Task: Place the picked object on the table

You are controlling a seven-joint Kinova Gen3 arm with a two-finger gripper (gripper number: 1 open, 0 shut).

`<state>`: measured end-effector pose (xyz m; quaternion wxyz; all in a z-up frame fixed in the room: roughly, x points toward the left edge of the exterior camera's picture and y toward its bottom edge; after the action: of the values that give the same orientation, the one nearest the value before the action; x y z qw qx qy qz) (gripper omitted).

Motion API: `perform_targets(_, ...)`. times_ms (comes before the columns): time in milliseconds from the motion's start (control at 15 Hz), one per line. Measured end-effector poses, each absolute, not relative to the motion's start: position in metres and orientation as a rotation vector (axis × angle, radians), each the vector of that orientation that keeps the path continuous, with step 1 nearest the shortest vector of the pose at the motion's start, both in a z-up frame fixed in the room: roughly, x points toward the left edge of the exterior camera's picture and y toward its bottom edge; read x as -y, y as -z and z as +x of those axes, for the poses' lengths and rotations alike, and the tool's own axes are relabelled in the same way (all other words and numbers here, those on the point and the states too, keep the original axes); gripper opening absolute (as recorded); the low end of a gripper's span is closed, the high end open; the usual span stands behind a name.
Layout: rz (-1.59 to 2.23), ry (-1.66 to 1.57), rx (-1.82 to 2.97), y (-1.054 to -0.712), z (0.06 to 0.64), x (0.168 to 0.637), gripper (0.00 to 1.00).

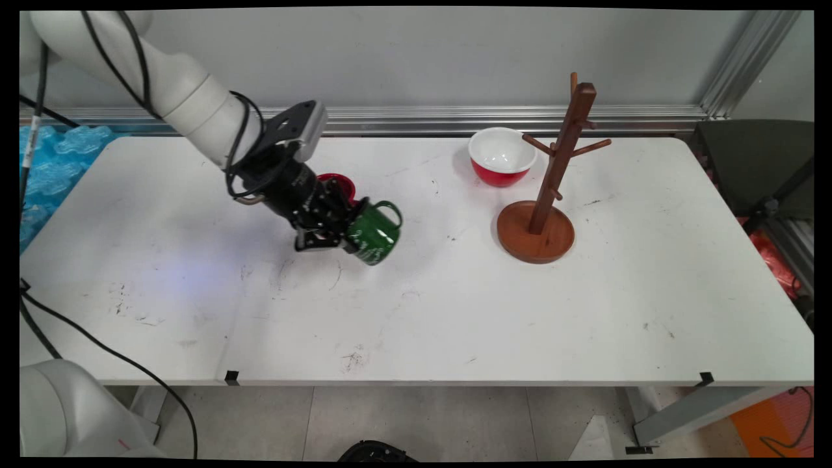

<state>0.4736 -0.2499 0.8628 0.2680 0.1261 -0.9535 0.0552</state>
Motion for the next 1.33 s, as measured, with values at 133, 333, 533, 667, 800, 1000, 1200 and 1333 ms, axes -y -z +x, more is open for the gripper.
perform_targets(133, 0.356, -0.161, 2.617, -0.864, 0.483, 0.247, 0.00)
perform_targets(333, 0.358, -0.173, 2.681, -0.866, 0.493, 0.242, 0.00)
perform_targets(533, 0.297, -0.179, 2.748, -0.864, 0.498, 0.236, 0.00)
perform_targets(667, 0.251, -0.180, 2.786, -0.862, 0.499, 0.231, 0.00)
perform_targets(800, 0.213, -0.182, 2.819, -0.858, 0.499, 0.227, 0.00)
perform_targets(1000, 0.167, -0.197, 2.861, -0.853, 0.498, 0.223, 0.00)
perform_targets(1200, 0.141, -0.214, 2.886, -0.848, 0.496, 0.223, 0.00)
perform_targets(1333, 0.136, -0.221, 2.894, -0.845, 0.493, 0.223, 0.00)
